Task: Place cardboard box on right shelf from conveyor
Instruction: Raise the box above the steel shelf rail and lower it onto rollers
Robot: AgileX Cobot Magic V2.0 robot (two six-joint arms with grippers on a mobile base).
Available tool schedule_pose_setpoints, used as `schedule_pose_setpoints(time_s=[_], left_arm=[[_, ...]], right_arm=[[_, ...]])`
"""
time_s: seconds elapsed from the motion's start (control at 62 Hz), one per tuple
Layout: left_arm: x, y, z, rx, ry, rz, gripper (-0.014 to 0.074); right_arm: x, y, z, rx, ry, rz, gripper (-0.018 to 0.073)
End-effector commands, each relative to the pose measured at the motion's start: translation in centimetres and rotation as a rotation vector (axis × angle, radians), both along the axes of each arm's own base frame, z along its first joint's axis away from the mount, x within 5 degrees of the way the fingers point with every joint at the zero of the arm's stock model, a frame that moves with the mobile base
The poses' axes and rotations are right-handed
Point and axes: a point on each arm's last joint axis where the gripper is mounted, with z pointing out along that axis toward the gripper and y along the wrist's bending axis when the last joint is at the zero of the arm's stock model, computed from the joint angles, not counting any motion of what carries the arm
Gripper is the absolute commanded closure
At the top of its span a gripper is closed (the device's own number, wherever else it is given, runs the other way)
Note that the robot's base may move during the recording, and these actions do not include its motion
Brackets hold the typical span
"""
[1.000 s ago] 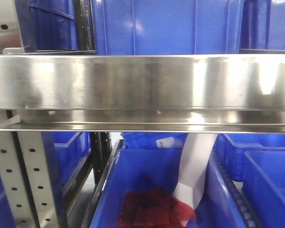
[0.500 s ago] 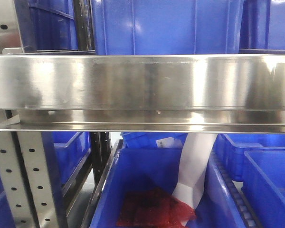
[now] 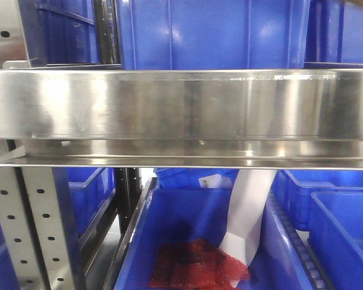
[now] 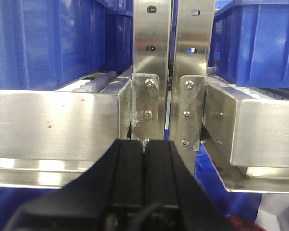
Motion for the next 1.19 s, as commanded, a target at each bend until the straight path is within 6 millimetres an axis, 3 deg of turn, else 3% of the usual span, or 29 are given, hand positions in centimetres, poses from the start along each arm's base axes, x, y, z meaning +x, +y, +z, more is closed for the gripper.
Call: schedule_pose_setpoints(time_s=[0.0, 0.161, 0.419, 0.597, 0.823, 1.177], left_arm=[[-0.1, 0.0, 0.6, -0.011, -0.086, 0.002, 0.0713], [-0.1, 0.0, 0.6, -0.011, -0.086, 0.002, 0.0713], [-0.1, 0.0, 0.6, -0.011, -0.086, 0.002, 0.0712], [-0.1, 0.0, 0.6, -0.011, -0.086, 0.002, 0.0713], [-0.1, 0.0, 0.6, -0.011, -0.086, 0.002, 0.0713], [-0.1, 0.0, 0.6, -0.011, -0.086, 0.002, 0.0713]], right_arm=[[0.8, 1.5, 1.9, 0.012, -0.125, 0.043, 0.0506], [2.6, 3.3, 0.8, 0.017, -0.070, 0.030, 0.0506], [3.8, 3.3, 0.1, 0.111, -0.029, -0.079, 0.0506], [4.8, 3.7, -0.9, 0.005, -0.053, -0.099, 0.0506], [4.8, 6.4, -2.3, -0.152, -0.080, -0.058, 0.0501], [5.6, 7.5, -3.4, -0.134, -0.079, -0.027, 0.0501]])
